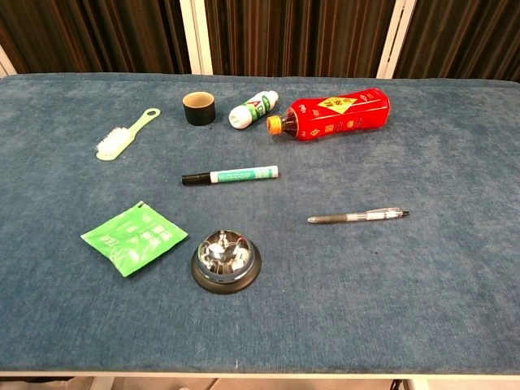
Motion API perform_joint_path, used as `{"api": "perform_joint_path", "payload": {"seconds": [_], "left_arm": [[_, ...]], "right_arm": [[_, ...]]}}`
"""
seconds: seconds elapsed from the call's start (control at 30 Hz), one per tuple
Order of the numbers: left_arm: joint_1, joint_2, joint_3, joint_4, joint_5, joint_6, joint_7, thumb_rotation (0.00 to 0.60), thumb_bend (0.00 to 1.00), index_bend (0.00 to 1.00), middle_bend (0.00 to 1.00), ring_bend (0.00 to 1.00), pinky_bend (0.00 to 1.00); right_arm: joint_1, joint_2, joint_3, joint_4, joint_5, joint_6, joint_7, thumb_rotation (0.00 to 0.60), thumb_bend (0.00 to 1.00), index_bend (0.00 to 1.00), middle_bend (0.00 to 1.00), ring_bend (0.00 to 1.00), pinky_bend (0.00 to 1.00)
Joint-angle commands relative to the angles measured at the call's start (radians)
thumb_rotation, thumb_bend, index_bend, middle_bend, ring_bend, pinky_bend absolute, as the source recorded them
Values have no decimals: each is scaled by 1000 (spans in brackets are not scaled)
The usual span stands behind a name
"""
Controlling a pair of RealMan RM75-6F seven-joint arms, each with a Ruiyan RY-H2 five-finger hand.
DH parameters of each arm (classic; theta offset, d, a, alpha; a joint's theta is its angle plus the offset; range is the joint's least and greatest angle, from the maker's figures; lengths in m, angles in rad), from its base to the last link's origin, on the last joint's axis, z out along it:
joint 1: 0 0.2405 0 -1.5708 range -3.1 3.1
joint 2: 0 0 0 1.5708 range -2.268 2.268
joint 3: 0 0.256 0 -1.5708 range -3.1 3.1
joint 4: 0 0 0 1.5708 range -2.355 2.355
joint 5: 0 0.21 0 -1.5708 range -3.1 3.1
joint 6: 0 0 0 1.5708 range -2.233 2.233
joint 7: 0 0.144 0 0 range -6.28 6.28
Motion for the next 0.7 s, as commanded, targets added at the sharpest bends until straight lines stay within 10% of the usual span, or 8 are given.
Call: {"api": "perform_joint_path", "payload": {"seconds": [0.03,0.7], "left_arm": [[0,1,-1,-1,-2,-2,-1,600,344,73,0,66,132],[0,12,1,-9,-5,-13,-30,600,344,73,0,66,132]], "right_arm": [[46,-47,18,42,3,-61,-19,600,459,331,80,76,0],[394,-328,155,163,289,-509,-219,600,459,444,80,99,0]]}}
